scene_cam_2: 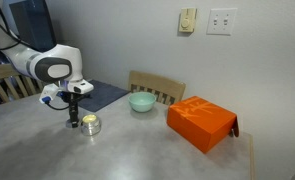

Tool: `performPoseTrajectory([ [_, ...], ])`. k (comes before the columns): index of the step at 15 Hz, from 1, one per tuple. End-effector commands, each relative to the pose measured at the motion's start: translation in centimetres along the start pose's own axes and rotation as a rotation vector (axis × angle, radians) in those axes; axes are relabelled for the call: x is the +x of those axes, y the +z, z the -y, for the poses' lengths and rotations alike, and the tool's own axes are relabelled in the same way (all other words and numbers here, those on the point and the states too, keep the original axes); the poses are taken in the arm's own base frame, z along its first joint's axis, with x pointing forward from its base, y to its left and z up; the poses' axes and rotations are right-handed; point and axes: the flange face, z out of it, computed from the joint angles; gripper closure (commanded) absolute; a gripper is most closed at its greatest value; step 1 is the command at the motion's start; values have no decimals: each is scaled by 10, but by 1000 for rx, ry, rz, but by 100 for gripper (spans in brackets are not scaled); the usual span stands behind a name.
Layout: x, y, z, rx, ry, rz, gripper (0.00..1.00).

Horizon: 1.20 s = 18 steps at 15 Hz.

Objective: Pick up the lid and put it on the silver bowl

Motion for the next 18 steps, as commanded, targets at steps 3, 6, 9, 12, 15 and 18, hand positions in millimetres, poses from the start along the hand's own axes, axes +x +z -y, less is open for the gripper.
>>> performPoseTrajectory([
  [3,-3,7,-1,-115,7,90,56],
  [6,-24,-6,4,-201,-65,236,56],
  [9,-40,-16,9,-292,-144,353,56],
  [12,-44,-30,17,-362,-208,315,56],
  [15,-51,-46,28,-401,-286,187,56],
  [18,-62,-71,40,-392,-353,39,56],
])
